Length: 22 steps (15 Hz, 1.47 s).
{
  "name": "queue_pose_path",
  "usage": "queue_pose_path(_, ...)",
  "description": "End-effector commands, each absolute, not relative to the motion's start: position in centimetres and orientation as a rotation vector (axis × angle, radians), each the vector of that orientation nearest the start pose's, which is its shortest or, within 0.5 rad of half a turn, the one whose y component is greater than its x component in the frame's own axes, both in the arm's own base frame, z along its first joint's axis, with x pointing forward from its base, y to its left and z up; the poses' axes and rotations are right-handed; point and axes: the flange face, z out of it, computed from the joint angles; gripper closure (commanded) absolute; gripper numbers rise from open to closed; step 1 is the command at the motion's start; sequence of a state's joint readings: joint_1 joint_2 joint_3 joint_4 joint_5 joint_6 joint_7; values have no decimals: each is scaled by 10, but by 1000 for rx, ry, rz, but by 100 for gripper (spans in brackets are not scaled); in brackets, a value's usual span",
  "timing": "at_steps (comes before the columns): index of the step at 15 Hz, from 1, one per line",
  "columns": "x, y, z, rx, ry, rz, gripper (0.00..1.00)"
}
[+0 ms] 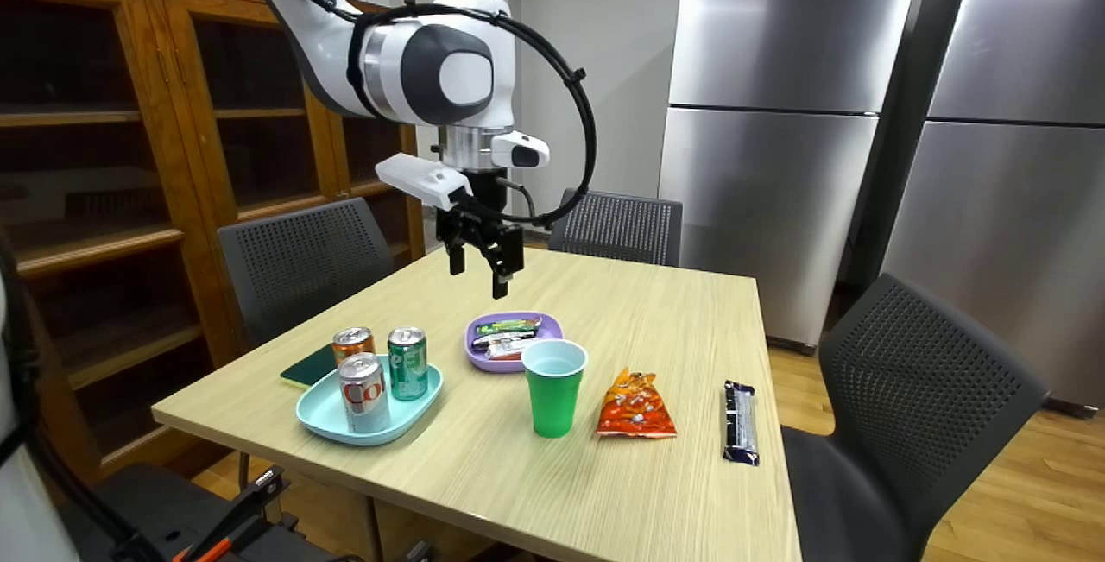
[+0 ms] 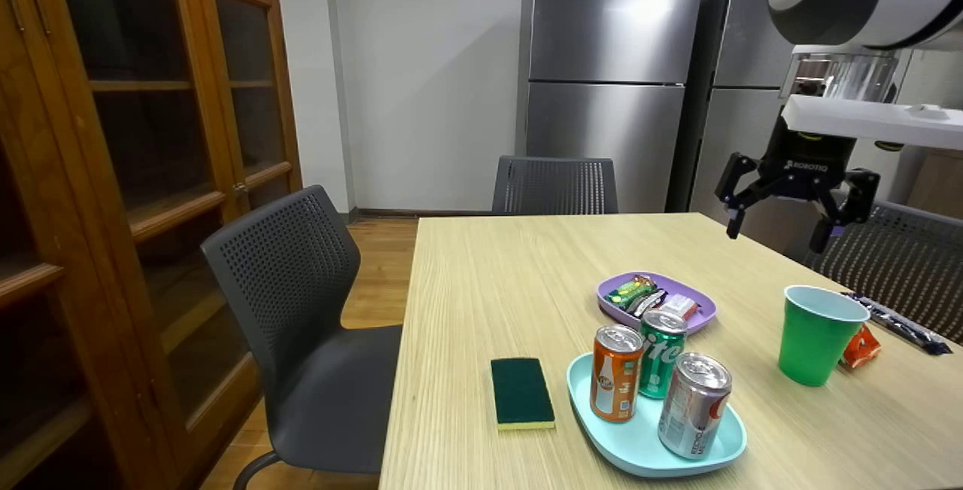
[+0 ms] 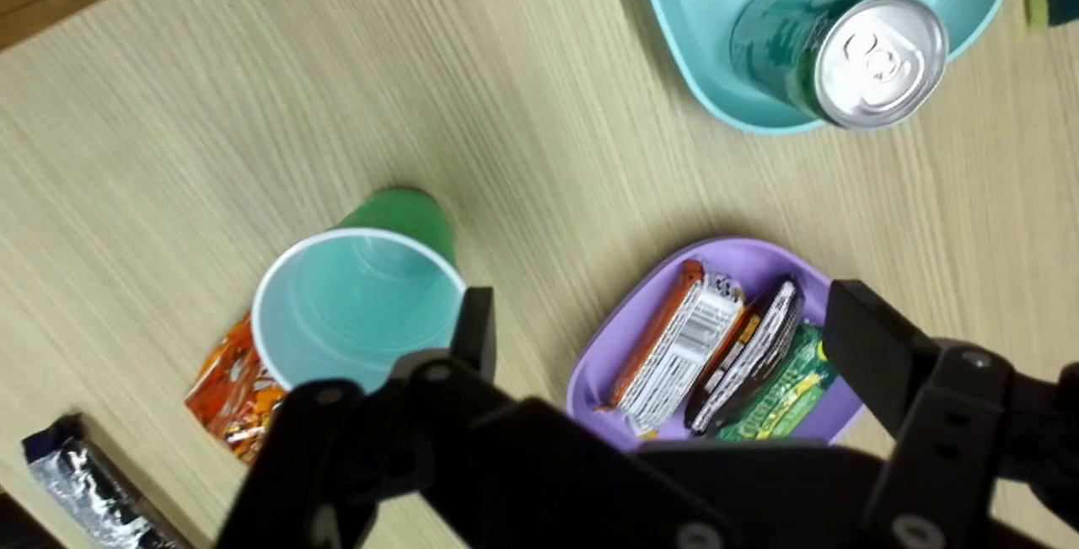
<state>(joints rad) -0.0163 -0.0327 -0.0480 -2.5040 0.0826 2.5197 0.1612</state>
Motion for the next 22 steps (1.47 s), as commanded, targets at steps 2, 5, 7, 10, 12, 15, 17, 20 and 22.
queue_pose_path(2,481,-79,317,-3052,540,-129,0)
queue_pose_path(5,488,-118,323,-3046,576,-158,0)
queue_pose_path(7,494,-144,323,-3043,572,-165,0)
queue_pose_path(10,501,-176,319,-3054,577,-168,0)
queue_pose_path(12,505,-192,313,-3065,581,-165,0)
queue_pose_path(15,499,-191,309,-3070,616,-173,0)
queue_pose_path(17,504,-195,304,-3073,621,-163,0)
queue_pose_path(20,506,-196,302,-3075,621,-160,0)
queue_pose_path(22,506,-196,302,-3075,620,-162,0)
